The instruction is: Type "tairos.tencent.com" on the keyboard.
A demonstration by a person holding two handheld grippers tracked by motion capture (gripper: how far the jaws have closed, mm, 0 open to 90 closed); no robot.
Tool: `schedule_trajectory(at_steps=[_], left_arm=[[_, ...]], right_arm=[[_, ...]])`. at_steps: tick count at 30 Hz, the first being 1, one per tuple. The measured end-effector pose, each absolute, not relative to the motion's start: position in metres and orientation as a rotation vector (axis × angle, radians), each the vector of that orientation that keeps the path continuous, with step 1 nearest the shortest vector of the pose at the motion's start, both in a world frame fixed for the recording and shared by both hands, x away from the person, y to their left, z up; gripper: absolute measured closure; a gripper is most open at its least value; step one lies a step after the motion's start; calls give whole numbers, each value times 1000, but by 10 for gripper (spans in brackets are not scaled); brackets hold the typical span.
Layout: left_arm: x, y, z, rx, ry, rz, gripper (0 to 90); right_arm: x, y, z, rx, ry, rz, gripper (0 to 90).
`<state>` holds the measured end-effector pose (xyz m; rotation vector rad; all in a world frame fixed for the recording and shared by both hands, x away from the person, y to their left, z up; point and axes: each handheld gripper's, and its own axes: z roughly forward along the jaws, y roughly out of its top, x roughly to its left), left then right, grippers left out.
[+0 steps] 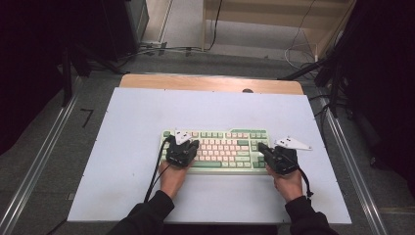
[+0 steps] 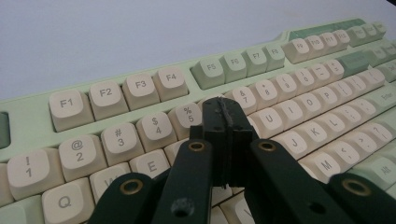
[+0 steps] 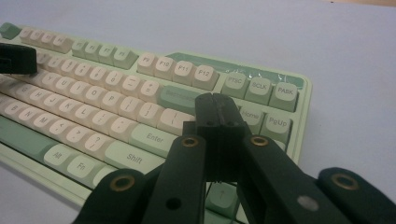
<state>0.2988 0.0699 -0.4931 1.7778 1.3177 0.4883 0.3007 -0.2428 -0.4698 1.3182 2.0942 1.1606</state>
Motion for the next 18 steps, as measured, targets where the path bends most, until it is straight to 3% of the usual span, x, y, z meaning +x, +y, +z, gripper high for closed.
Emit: schedule_trajectory(at_steps=[18], left_arm=[[300, 69, -495, 1790, 1318, 489, 900]], right_arm=[[301, -243, -470, 1316, 2094, 1162, 876]])
